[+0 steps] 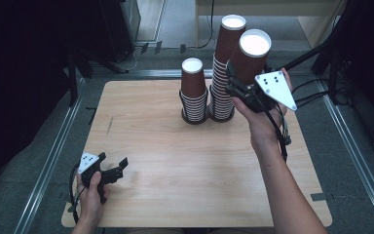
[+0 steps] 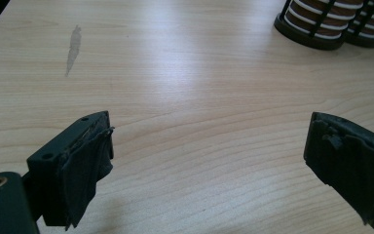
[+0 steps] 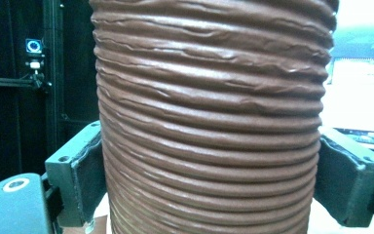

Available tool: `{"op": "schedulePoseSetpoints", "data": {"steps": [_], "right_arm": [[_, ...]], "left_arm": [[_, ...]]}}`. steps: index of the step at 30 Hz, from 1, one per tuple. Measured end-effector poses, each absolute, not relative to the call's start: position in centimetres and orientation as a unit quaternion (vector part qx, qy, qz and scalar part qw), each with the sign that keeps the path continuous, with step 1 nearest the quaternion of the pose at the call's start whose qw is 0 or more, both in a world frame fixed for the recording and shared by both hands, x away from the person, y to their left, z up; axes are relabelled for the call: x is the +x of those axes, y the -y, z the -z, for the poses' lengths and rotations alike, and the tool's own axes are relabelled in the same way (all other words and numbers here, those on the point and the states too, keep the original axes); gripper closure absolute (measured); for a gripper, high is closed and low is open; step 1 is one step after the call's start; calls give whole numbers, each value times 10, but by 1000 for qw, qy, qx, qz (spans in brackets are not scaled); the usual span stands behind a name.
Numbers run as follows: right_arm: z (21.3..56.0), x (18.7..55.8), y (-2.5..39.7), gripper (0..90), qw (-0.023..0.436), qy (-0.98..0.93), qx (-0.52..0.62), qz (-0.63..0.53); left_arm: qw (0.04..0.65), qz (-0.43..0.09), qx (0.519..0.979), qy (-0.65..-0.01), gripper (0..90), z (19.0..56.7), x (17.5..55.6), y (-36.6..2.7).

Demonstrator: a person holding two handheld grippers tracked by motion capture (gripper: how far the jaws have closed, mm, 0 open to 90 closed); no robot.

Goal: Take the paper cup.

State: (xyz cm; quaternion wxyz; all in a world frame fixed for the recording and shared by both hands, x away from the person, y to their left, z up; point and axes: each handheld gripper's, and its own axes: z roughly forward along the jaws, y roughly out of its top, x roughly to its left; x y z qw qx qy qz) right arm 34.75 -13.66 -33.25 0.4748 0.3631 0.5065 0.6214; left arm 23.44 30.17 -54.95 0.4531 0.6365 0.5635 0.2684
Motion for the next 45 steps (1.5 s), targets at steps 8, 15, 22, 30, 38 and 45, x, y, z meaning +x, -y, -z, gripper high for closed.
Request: {"op": "schedulePoseSetpoints", "data": {"steps": [8,15,22,30,38,45], "right_arm": [[354,336,136,126,479,-523,360,-607],[372,324,142,126,474,-535,360,-599],[395,314,149,126,462,-545,374,-591],[420,306,152,126,450,-557,379,-586],[447,297,153,126,440,-576,377,-577],[457,297,152,126,437,-583,380,-570]], "left_arm": [[475,-267,631,-553,26,533,239,-291],[477,-274,637,-540,27,517,242,-275],[481,-284,647,-519,26,495,248,-251],[482,-289,658,-502,14,484,259,-223],[495,-291,652,-496,14,476,272,-205],[502,-282,663,-479,14,472,270,-196]]}}
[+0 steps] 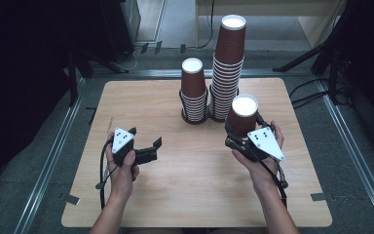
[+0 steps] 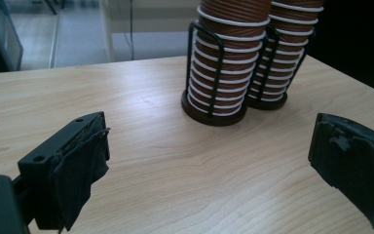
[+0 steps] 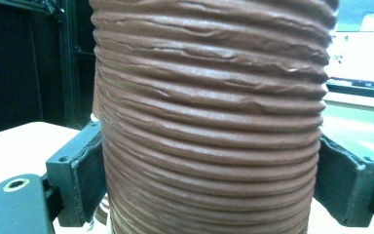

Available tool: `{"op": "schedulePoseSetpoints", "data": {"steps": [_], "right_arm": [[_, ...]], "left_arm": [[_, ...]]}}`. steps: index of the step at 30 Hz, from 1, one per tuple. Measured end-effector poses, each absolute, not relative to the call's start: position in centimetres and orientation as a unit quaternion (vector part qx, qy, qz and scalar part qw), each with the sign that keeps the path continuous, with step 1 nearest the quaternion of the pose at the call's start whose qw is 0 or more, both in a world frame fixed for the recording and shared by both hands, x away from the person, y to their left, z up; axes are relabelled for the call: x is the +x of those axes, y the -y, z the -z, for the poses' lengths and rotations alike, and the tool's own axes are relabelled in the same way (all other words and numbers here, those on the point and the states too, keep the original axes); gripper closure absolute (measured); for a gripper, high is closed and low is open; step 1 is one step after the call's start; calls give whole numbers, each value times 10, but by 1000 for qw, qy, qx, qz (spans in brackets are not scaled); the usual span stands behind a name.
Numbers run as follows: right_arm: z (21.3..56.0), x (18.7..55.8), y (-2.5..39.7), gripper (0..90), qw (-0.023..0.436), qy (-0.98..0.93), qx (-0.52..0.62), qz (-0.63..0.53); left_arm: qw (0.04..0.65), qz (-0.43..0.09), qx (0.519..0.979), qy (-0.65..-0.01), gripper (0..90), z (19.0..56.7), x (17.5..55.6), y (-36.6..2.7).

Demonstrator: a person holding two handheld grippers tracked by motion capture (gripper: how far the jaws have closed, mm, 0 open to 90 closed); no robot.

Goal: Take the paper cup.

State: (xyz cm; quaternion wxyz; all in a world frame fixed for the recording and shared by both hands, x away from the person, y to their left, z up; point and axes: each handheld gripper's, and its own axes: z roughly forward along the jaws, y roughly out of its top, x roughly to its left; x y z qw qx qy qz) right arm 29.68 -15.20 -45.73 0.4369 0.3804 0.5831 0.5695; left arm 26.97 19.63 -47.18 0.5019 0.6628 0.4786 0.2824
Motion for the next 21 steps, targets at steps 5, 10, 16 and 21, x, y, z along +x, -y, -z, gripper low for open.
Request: {"op": "schedulePoseSetpoints", "data": {"steps": [5,10,16,21], "right_arm": [[468,295,142,126,436,-601,369,-559],[481,295,132,125,453,-629,344,-530],[494,295,121,126,444,-663,326,-508],[504,293,109,126,446,-684,301,-493]], "left_arm": [[507,-267,674,-466,14,472,268,-186],[515,-246,683,-455,13,471,266,-182],[522,-227,692,-443,14,471,265,-176],[517,-213,700,-444,14,471,265,-170]]}}
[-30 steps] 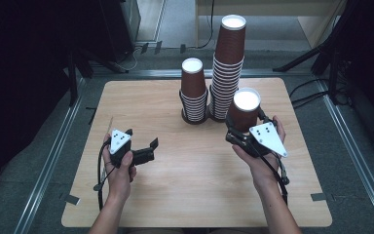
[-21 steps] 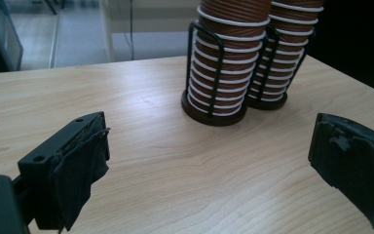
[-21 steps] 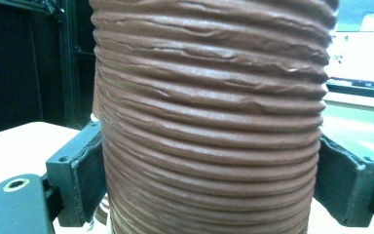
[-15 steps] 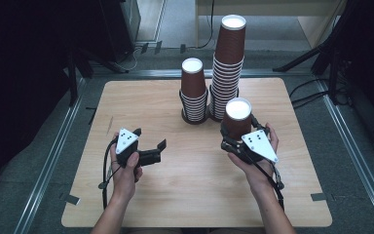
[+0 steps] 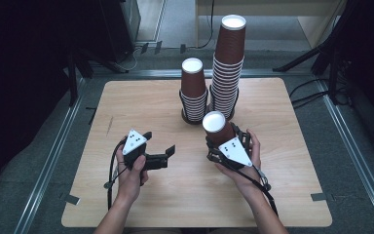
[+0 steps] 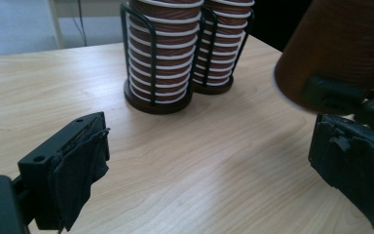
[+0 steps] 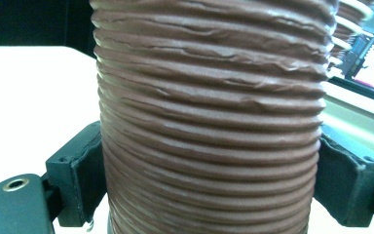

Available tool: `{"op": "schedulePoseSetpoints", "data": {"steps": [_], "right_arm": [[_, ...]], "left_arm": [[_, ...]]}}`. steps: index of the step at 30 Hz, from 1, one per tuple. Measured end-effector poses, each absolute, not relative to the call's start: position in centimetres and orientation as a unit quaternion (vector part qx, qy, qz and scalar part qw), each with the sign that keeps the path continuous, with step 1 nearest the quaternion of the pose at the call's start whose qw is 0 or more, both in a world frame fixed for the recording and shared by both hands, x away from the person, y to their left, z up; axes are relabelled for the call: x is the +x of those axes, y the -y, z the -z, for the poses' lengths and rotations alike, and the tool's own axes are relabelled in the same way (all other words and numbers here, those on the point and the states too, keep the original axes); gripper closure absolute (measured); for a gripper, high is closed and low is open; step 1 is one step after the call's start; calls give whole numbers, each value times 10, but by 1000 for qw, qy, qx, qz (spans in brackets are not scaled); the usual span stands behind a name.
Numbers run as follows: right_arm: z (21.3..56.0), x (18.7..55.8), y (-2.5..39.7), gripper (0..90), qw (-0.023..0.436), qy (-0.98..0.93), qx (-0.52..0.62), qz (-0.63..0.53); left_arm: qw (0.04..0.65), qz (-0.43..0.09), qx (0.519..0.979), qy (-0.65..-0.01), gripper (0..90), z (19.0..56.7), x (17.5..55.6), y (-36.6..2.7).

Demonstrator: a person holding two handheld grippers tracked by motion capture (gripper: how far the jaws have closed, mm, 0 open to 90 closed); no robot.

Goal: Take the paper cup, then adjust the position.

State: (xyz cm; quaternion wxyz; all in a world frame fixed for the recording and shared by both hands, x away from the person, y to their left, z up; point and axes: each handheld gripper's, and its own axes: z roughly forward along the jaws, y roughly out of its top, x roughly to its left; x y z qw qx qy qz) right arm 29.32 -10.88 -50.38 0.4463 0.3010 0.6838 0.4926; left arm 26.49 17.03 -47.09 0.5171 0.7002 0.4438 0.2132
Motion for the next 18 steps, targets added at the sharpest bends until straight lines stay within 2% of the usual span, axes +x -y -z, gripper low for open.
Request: {"op": "schedulePoseSetpoints", "data": {"steps": [7,18], "right_arm": [[517,291,96,125,450,-710,270,-470],[519,286,87,123,457,-717,241,-467]], "left_arm": [[522,-190,710,-433,14,471,264,-164],[538,-166,712,-420,14,468,262,-158]]}}
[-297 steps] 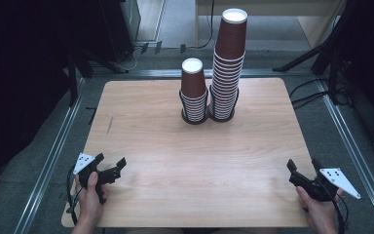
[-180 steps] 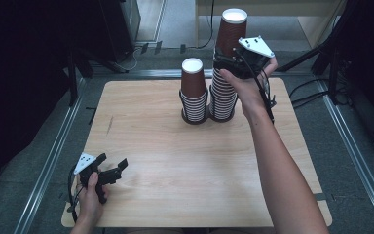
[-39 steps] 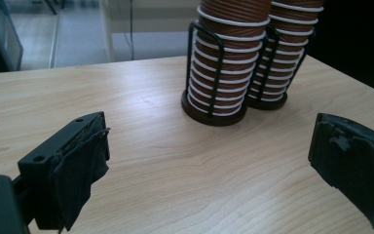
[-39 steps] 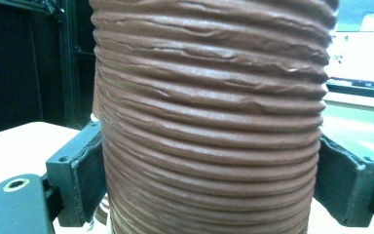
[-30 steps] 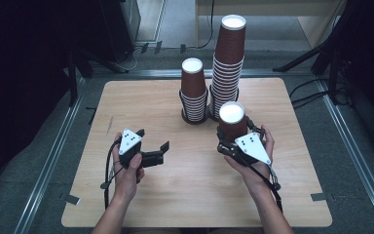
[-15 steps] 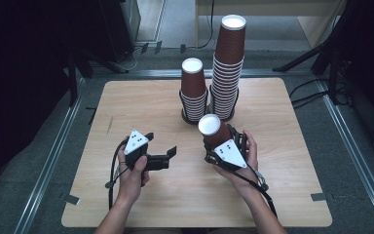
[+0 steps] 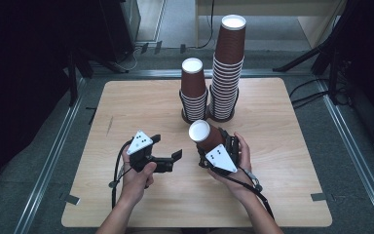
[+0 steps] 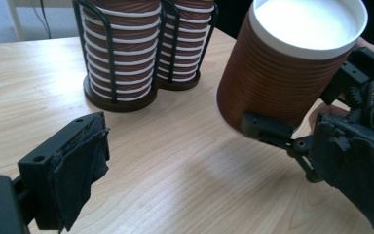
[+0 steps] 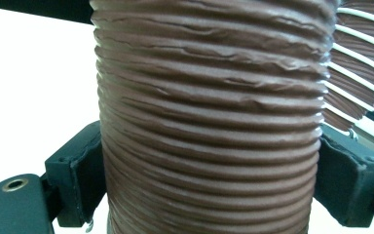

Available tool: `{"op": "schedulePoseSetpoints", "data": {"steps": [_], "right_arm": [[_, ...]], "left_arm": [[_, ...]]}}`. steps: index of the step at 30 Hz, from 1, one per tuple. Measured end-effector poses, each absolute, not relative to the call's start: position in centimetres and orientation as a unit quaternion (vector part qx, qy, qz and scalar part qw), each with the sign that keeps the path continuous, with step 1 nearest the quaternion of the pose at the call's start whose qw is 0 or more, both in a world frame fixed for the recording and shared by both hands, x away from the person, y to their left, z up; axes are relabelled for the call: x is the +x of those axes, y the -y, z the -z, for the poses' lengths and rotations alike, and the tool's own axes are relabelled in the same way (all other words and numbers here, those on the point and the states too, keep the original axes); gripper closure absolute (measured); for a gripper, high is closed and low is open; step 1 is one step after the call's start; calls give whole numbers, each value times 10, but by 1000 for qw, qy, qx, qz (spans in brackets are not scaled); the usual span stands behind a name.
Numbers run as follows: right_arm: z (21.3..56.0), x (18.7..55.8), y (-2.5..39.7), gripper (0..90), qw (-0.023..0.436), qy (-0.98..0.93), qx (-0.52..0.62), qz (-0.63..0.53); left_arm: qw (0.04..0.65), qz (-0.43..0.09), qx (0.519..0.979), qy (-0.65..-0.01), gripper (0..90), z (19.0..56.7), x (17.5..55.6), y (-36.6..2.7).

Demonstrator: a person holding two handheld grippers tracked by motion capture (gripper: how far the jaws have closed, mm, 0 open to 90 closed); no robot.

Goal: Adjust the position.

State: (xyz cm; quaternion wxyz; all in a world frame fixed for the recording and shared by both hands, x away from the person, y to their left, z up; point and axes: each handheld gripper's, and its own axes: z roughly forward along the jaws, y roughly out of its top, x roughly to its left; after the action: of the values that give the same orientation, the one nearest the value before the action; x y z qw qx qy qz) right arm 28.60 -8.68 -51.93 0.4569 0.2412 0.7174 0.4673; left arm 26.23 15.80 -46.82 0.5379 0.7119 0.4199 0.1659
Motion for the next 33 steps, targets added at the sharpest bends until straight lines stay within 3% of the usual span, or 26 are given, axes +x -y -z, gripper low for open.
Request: {"op": "schedulePoseSetpoints", "data": {"steps": [33], "right_arm": [[525,266,59,119,480,-740,116,-458]], "left_arm": [[552,-128,729,-385,67,464,256,-138]]}}
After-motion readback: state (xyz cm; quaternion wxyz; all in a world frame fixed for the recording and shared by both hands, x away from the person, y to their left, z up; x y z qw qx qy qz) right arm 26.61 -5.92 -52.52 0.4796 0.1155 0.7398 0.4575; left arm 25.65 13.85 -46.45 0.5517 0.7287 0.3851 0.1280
